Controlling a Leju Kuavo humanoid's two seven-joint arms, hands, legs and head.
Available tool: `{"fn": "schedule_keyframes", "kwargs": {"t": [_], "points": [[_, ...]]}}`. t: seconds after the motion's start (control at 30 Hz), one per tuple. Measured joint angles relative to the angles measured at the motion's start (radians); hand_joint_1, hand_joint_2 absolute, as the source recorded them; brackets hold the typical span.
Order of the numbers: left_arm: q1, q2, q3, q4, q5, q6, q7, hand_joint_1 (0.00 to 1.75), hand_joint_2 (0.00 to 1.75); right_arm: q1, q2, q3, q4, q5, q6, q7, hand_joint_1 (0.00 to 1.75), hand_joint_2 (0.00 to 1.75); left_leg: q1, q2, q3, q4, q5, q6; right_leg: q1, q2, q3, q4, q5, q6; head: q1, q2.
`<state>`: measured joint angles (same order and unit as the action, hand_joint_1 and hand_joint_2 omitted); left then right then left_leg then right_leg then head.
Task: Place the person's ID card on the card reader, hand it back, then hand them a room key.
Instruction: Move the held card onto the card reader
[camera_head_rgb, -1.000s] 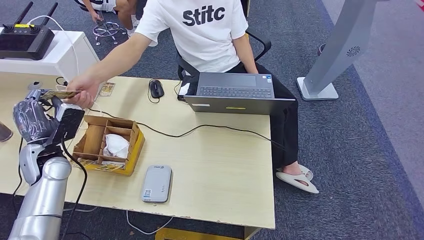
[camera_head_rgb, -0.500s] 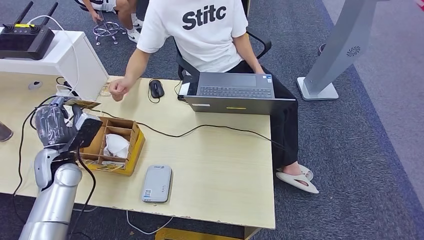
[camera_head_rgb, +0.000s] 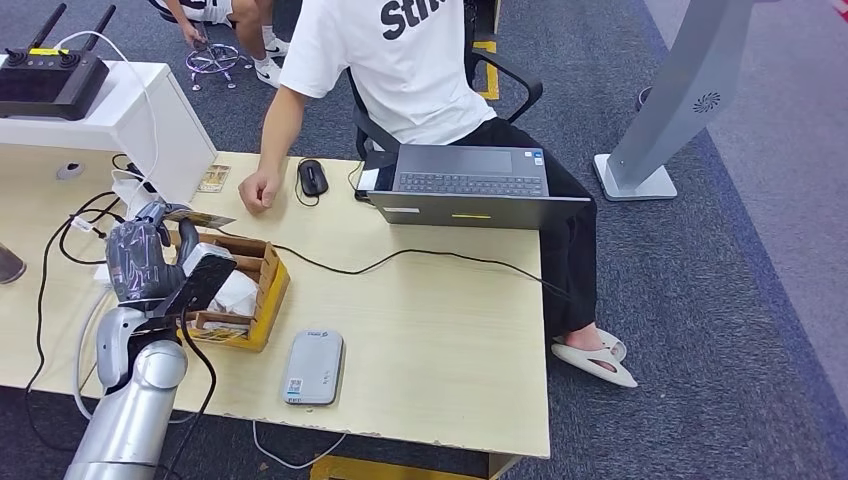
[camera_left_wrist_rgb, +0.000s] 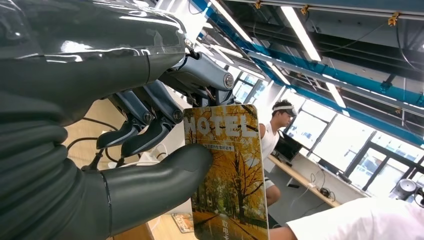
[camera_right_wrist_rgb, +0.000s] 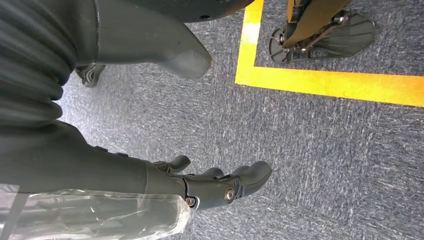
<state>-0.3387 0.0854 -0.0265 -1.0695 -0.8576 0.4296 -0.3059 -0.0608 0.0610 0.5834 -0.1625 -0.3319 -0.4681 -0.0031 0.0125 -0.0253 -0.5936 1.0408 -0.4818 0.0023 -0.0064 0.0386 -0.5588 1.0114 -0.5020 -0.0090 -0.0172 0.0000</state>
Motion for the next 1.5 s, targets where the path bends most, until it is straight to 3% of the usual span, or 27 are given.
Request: {"fn": "schedule_keyframes", "kwargs": {"t": [0.2,0.53,0.83,1.17,1.5], "points": [[0.027,-0.016,-0.035,-0.035,-0.029,-0.068,0.009,1.75,1.75,0.0,0.0,0.001,0.0,-0.008,0.0,0.0,0.0,1.75,-0.001,0.0,0.0,0.0,0.0,0.0,0.0,0.0,0.0,0.0,0.0,0.0,0.0,0.0],[0.144,-0.07,-0.215,-0.179,-0.08,-0.174,0.152,1.75,1.75,0.001,0.012,0.001,0.0,-0.029,-0.002,-0.002,0.0,1.75,-0.001,0.0,-0.001,0.0,0.0,0.001,-0.001,0.0,0.0,-0.001,0.0,0.001,0.0,0.0],[0.195,-0.074,-0.232,-0.175,-0.078,-0.181,0.157,1.75,1.75,0.004,0.026,0.001,0.0,-0.027,-0.023,-0.009,0.0,1.75,-0.001,0.0,0.0,0.0,0.0,0.0,-0.001,0.0,0.0,0.0,0.0,0.0,0.0,0.0],[0.213,-0.066,-0.246,-0.157,-0.156,-0.226,0.223,1.75,1.75,0.005,0.035,0.001,0.0,-0.03,-0.023,-0.008,0.0,1.75,-0.001,0.0,-0.001,0.0,0.0,0.0,-0.001,-0.001,0.0,0.0,0.0,0.001,0.0,0.0],[0.234,-0.065,-0.249,-0.073,-0.206,-0.231,0.249,1.75,1.75,0.005,0.043,0.002,0.0,-0.025,-0.023,-0.009,0.0,1.75,-0.001,-0.001,-0.001,0.0,0.0,0.0,-0.001,-0.001,0.0,0.0,-0.001,0.001,0.0,0.0]]}}
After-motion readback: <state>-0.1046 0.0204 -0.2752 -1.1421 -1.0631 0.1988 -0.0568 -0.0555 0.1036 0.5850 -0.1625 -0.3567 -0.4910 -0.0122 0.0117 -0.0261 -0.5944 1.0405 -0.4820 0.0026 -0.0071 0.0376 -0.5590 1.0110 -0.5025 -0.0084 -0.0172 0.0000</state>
